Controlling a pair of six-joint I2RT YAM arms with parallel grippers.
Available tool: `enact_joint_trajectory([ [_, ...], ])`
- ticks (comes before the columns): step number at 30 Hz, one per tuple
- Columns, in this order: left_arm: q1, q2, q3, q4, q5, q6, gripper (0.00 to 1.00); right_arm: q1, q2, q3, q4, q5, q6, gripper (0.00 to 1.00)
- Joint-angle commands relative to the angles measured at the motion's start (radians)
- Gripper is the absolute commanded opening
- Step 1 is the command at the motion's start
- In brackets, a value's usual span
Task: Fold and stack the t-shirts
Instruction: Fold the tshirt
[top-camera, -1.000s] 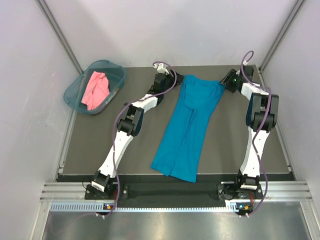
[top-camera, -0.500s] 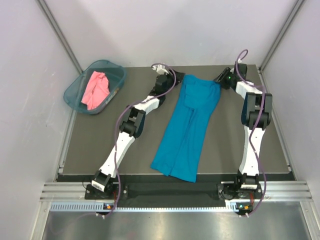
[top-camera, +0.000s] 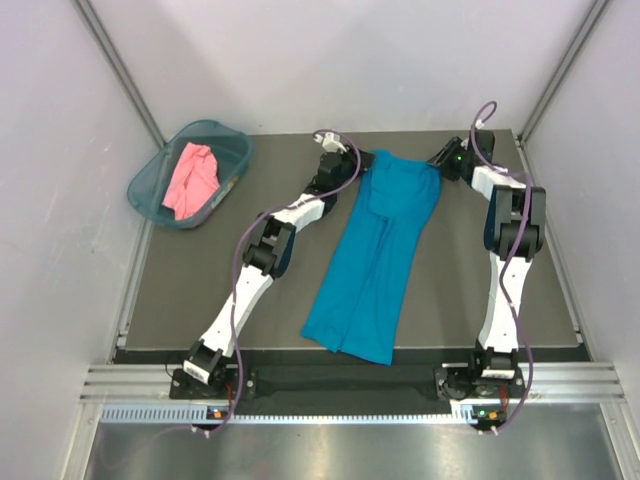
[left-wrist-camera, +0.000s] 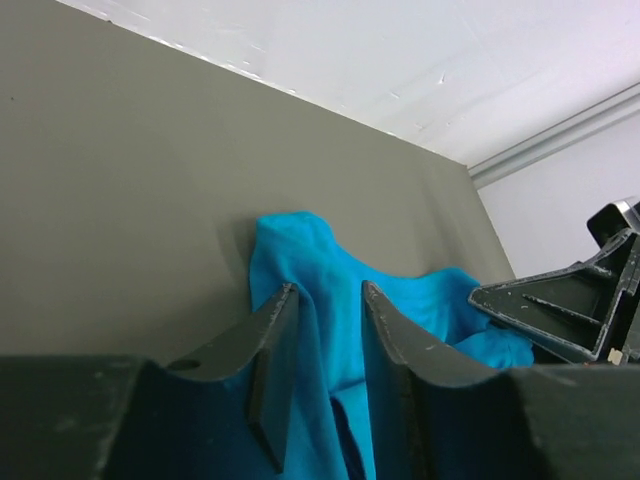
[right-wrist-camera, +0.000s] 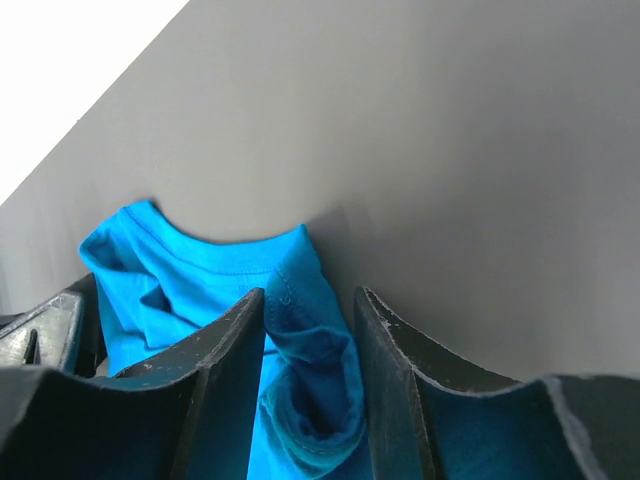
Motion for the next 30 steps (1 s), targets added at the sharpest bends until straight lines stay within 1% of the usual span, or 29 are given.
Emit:
enact_joint_trajectory([
  [1, -0.006, 0.039, 0.057, -0.053, -0.021, 0.012, 0.36, 0.008, -0.026, -0.029, -0.021, 0.009, 0.0, 0.41],
  [4, -0.006, 0.039, 0.06, -0.072, -0.027, 0.006, 0.19, 0.008, -0.025, -0.029, -0.011, 0.009, 0.009, 0.41],
  [5, -0.004, 0.036, 0.057, -0.075, -0.027, 0.008, 0.05, 0.008, -0.023, -0.026, -0.011, 0.009, 0.012, 0.41],
  [6, -0.006, 0.025, 0.05, -0.082, -0.028, 0.011, 0.0, 0.009, -0.023, -0.024, -0.01, 0.007, 0.016, 0.41],
  [9, -0.004, -0.018, 0.004, -0.106, -0.06, 0.059, 0.0, 0.016, -0.025, -0.018, -0.013, 0.003, 0.02, 0.41],
  [11, 0.003, -0.044, -0.012, -0.16, -0.073, 0.101, 0.0, 0.02, -0.025, -0.009, -0.016, 0.0, 0.017, 0.41],
  [14, 0.026, -0.119, -0.088, -0.185, -0.099, 0.168, 0.0, 0.029, -0.019, 0.014, -0.034, -0.002, 0.009, 0.4],
  [15, 0.034, -0.162, -0.148, -0.187, -0.108, 0.181, 0.0, 0.032, -0.016, 0.022, -0.034, -0.003, 0.018, 0.4],
  [17, 0.051, -0.209, -0.206, -0.185, -0.11, 0.23, 0.0, 0.043, -0.003, 0.048, -0.034, -0.008, 0.027, 0.4],
  [18, 0.054, -0.254, -0.26, -0.182, -0.142, 0.25, 0.0, 0.049, 0.003, 0.063, -0.037, -0.011, 0.032, 0.39],
  [20, 0.062, -0.292, -0.308, -0.173, -0.16, 0.3, 0.0, 0.059, 0.021, 0.111, -0.051, -0.011, 0.033, 0.38],
  [22, 0.071, -0.332, -0.354, -0.168, -0.16, 0.322, 0.0, 0.1, 0.041, 0.155, -0.057, -0.01, 0.041, 0.38],
  [27, 0.091, -0.42, -0.461, -0.15, -0.186, 0.362, 0.0, 0.127, 0.076, 0.238, -0.073, -0.02, 0.067, 0.38],
  [29, 0.105, -0.44, -0.481, -0.147, -0.197, 0.373, 0.0, 0.14, 0.09, 0.275, -0.08, -0.022, 0.072, 0.39],
  [30, 0.111, -0.461, -0.502, -0.147, -0.208, 0.385, 0.0, 0.141, 0.095, 0.287, -0.093, -0.028, 0.072, 0.43],
])
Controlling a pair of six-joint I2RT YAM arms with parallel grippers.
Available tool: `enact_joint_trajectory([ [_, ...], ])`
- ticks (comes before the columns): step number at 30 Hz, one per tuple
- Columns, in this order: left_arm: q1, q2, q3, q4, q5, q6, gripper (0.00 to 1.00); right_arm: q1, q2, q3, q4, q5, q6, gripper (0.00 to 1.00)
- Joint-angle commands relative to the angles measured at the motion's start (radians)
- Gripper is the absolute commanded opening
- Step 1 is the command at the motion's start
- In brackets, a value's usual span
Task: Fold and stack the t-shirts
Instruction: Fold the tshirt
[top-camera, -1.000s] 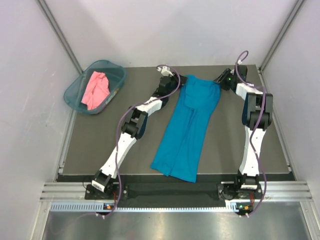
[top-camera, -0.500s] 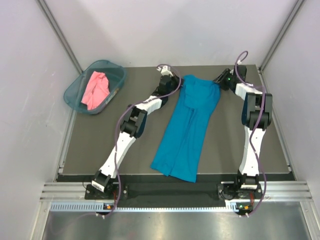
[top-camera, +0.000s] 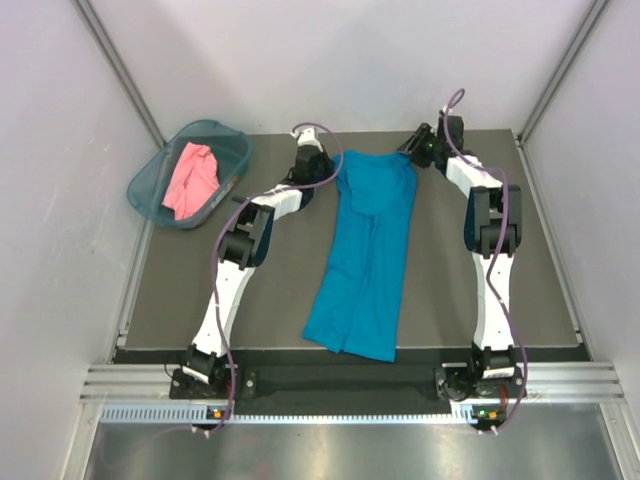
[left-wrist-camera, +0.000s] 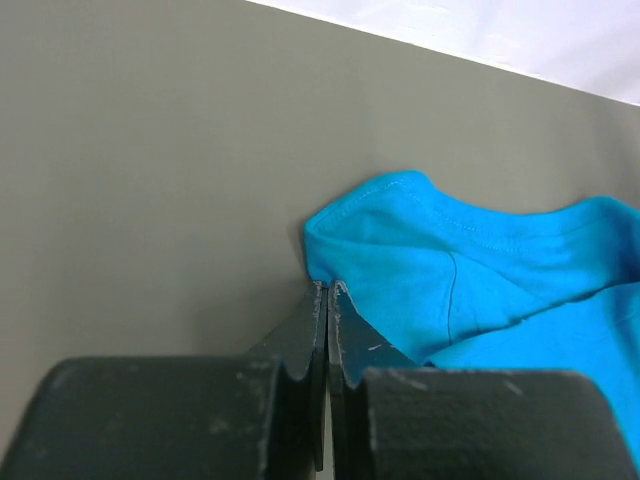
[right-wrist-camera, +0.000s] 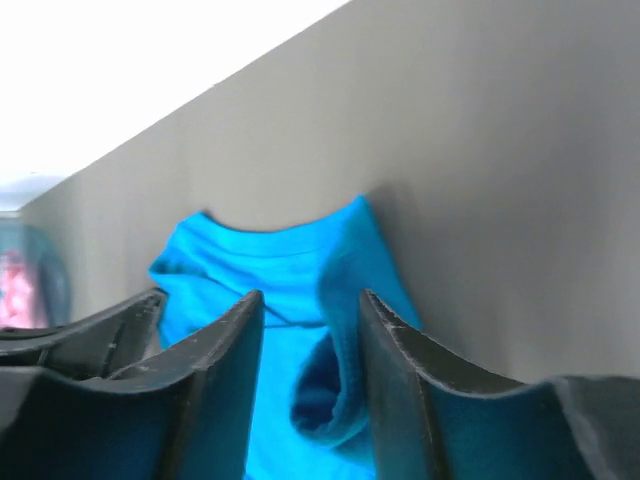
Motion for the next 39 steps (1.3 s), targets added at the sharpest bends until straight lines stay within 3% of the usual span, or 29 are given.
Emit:
enact_joint_trajectory([
  [1, 0.032, -0.125, -0.05, 0.014, -0.058, 0.068, 0.0, 0.014, 0.02, 0.091, -0.025, -0.02, 0.011, 0.46],
  [6, 0.06, -0.142, -0.029, -0.023, -0.034, 0.1, 0.0, -0.015, -0.01, 0.108, -0.112, 0.005, -0.015, 0.62],
  [8, 0.063, -0.127, 0.013, -0.072, -0.012, 0.11, 0.0, -0.048, -0.043, 0.108, -0.178, 0.019, -0.041, 0.64],
  [12, 0.066, -0.027, 0.239, -0.197, 0.118, 0.107, 0.22, -0.121, -0.096, 0.101, -0.29, 0.034, -0.113, 0.65],
  [14, 0.066, -0.021, 0.269, -0.219, 0.147, 0.087, 0.37, -0.147, -0.141, 0.064, -0.329, 0.031, -0.138, 0.65],
  [17, 0.064, -0.071, 0.223, -0.23, 0.156, 0.076, 0.46, -0.153, -0.202, 0.007, -0.379, 0.034, -0.216, 0.65],
  [21, 0.063, -0.136, 0.156, -0.245, 0.239, 0.073, 0.46, -0.153, -0.286, -0.091, -0.398, 0.036, -0.264, 0.65],
  [28, 0.066, -0.139, 0.159, -0.409, 0.391, 0.087, 0.45, -0.153, -0.391, -0.281, -0.353, -0.018, -0.242, 0.65],
  [39, 0.064, -0.087, 0.179, -0.469, 0.364, 0.056, 0.43, -0.151, -0.465, -0.425, -0.33, -0.038, -0.255, 0.65],
])
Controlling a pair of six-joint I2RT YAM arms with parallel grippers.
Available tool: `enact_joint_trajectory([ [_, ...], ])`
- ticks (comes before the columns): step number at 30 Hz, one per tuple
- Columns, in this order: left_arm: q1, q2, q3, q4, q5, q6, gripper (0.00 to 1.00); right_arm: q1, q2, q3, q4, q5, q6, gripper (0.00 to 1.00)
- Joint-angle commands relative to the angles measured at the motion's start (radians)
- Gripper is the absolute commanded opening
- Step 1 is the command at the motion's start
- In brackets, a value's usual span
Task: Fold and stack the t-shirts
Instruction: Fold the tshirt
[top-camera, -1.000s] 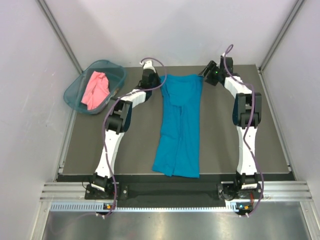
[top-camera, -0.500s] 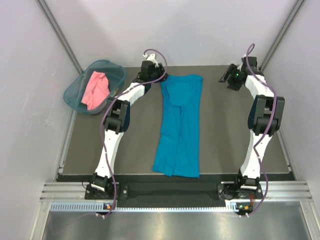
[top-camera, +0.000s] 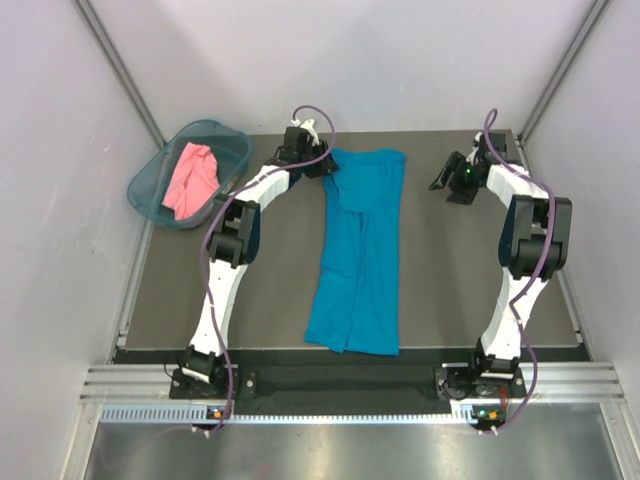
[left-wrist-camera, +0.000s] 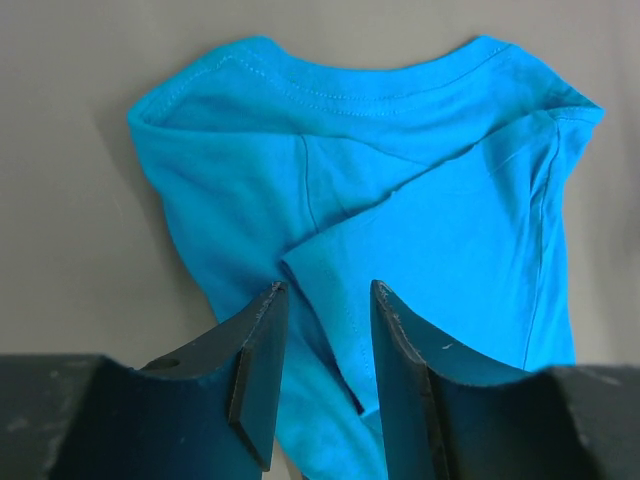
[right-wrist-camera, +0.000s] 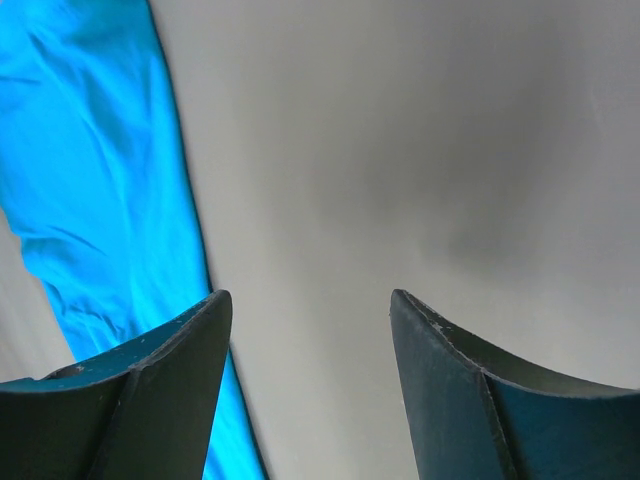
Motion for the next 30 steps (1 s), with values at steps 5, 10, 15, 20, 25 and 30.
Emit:
enact_joint_trajectory([
  [5, 0.001, -0.008, 0.024, 0.046, 0.03, -0.028, 0.39, 0.002, -0.086, -0.035, 0.054, -0.026, -0.008, 0.64],
  [10, -0.001, 0.024, 0.059, 0.058, 0.046, -0.048, 0.34, 0.005, -0.086, -0.041, 0.054, -0.031, -0.004, 0.64],
  [15, -0.001, 0.037, 0.074, 0.051, 0.041, -0.051, 0.34, 0.005, -0.086, -0.041, 0.057, -0.031, -0.001, 0.64],
  [20, -0.004, 0.041, 0.073, 0.038, 0.035, -0.039, 0.36, 0.005, -0.081, -0.041, 0.06, -0.037, 0.003, 0.64],
  [25, -0.004, 0.058, 0.084, 0.044, 0.039, -0.039, 0.29, 0.005, -0.081, -0.047, 0.065, -0.038, 0.006, 0.63],
  [30, -0.004, 0.046, 0.102, 0.066, 0.026, -0.05, 0.0, 0.006, -0.083, -0.048, 0.063, -0.037, 0.006, 0.63],
])
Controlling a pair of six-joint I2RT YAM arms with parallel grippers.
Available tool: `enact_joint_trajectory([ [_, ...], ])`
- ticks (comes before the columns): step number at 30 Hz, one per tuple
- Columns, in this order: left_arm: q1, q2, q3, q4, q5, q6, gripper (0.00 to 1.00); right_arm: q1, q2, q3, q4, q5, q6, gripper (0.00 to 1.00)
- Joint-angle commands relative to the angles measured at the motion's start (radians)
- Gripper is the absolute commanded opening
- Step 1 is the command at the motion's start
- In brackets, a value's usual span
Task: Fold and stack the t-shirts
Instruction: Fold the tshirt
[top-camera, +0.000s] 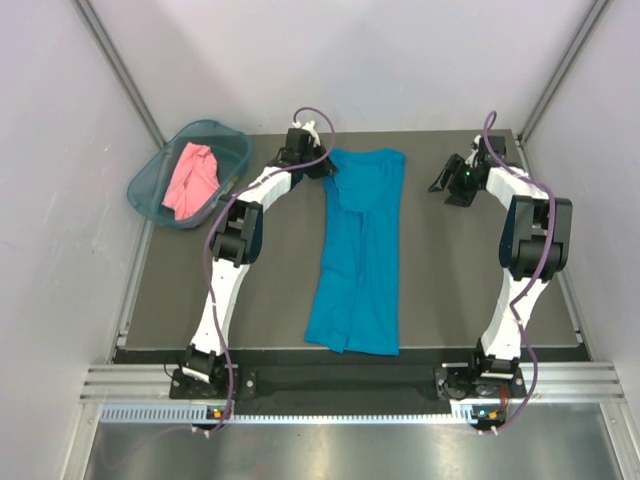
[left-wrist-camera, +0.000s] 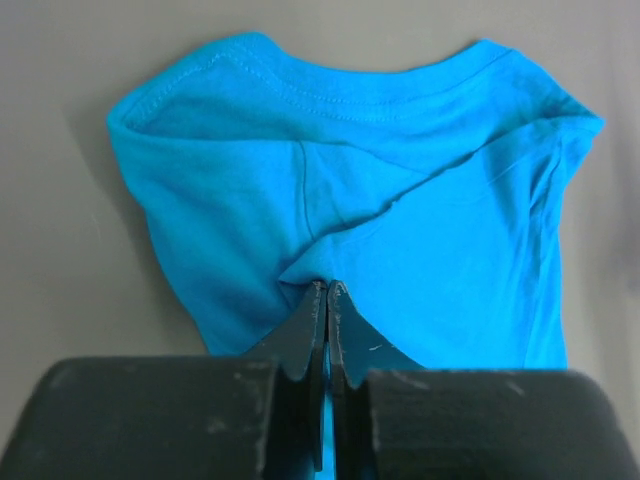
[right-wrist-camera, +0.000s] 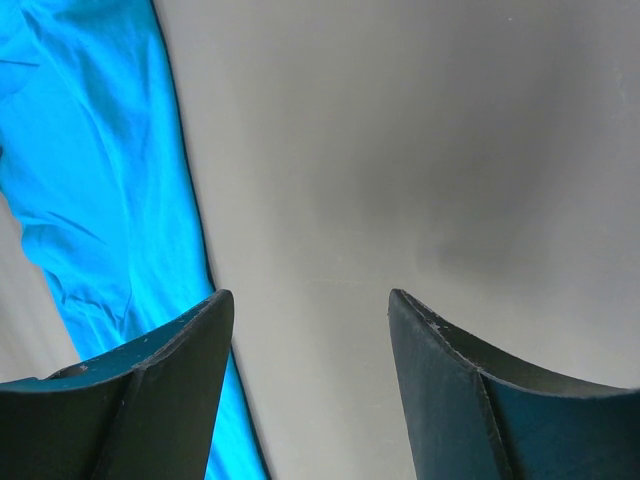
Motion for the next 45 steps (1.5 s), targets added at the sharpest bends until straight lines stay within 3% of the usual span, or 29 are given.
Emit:
enact_joint_trajectory([
  [1, -0.003, -0.023, 0.055, 0.066, -0.006, 0.001, 0.0, 0.006, -0.068, 0.005, 0.036, -0.014, 0.003, 0.63],
  [22, -0.002, -0.21, -0.119, 0.144, -0.118, 0.008, 0.0, 0.048, -0.033, 0.027, 0.034, -0.001, 0.026, 0.63],
  [31, 0.0, -0.19, -0.165, 0.135, -0.113, -0.001, 0.0, 0.121, 0.061, 0.195, 0.021, 0.006, 0.047, 0.62],
  [38, 0.0, -0.198, -0.21, 0.115, -0.156, 0.02, 0.0, 0.143, 0.176, 0.325, 0.119, -0.026, 0.155, 0.5],
  [39, 0.0, -0.183, -0.18, 0.08, -0.162, 0.031, 0.02, 0.146, 0.187, 0.339, 0.12, -0.034, 0.175, 0.5],
  [41, 0.0, -0.166, -0.141, 0.045, -0.166, 0.062, 0.21, 0.155, 0.201, 0.362, 0.114, -0.049, 0.182, 0.49],
  [43, 0.0, -0.152, -0.087, -0.017, -0.178, 0.079, 0.32, 0.163, 0.193, 0.363, 0.091, -0.047, 0.16, 0.5],
  [44, 0.0, -0.157, -0.084, -0.023, -0.185, 0.083, 0.48, 0.166, 0.179, 0.359, 0.056, -0.046, 0.147, 0.5],
  [45, 0.0, -0.184, -0.099, -0.028, -0.196, 0.086, 0.53, 0.166, 0.17, 0.354, 0.03, -0.043, 0.12, 0.5],
])
